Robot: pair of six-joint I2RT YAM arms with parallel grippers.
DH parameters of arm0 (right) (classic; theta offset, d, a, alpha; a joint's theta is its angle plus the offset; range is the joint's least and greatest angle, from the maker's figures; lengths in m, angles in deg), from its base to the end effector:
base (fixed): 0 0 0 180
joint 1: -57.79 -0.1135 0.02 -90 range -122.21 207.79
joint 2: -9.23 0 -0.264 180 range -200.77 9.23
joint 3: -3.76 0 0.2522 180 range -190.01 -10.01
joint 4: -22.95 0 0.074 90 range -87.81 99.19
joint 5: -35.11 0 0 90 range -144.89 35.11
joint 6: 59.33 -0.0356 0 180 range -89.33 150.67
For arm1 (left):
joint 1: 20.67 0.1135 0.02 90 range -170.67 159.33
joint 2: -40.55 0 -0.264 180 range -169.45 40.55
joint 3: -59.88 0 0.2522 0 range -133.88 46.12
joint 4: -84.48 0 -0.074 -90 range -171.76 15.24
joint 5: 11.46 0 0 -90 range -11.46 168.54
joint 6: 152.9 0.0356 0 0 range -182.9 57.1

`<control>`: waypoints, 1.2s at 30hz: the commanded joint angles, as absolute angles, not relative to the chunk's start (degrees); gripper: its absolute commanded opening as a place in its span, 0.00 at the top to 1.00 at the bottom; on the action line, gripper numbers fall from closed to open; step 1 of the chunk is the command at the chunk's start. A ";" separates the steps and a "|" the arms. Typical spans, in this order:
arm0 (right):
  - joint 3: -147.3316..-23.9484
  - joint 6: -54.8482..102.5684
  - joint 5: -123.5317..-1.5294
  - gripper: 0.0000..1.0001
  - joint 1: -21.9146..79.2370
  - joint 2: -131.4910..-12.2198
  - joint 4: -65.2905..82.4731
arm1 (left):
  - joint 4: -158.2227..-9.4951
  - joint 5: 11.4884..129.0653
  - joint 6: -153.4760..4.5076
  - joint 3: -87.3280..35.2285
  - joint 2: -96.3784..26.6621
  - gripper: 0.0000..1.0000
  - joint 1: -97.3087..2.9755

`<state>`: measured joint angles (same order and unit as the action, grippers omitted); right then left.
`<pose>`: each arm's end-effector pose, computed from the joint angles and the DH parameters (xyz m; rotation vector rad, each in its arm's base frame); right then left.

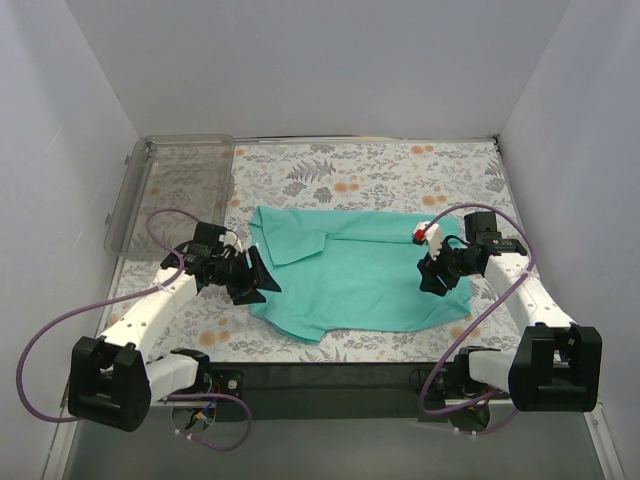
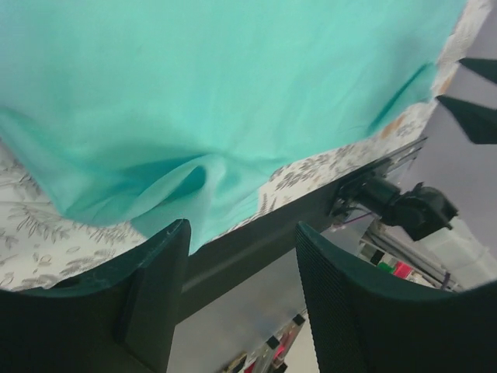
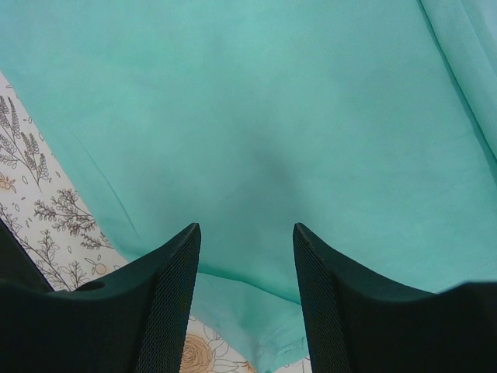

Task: Fold and stack the t-shirts
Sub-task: Fold the tshirt

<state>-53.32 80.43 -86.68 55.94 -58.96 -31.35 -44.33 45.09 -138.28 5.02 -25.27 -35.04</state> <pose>0.2121 0.0256 0.2152 -1.2278 2.1829 0.4293 0.1965 -0.0706 0.2147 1.2678 -2.5715 1.1090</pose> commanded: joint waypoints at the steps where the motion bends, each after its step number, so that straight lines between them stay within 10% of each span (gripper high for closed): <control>1: -53.07 80.07 -88.64 0.51 56.29 -58.80 -31.16 | -35.71 47.16 -133.66 7.53 -22.48 0.48 -34.99; 21: -51.75 79.37 -89.87 0.51 56.29 -57.75 -30.63 | -40.70 54.54 -138.40 8.68 -27.83 0.58 -40.27; 28: -51.58 79.72 -90.48 0.51 56.29 -57.48 -30.63 | -44.22 51.39 -140.24 7.36 -28.44 0.89 -40.35; 36: -55.17 85.95 -98.13 0.51 48.76 -59.41 -34.93 | -50.54 40.58 -145.25 4.11 -33.01 0.95 -40.35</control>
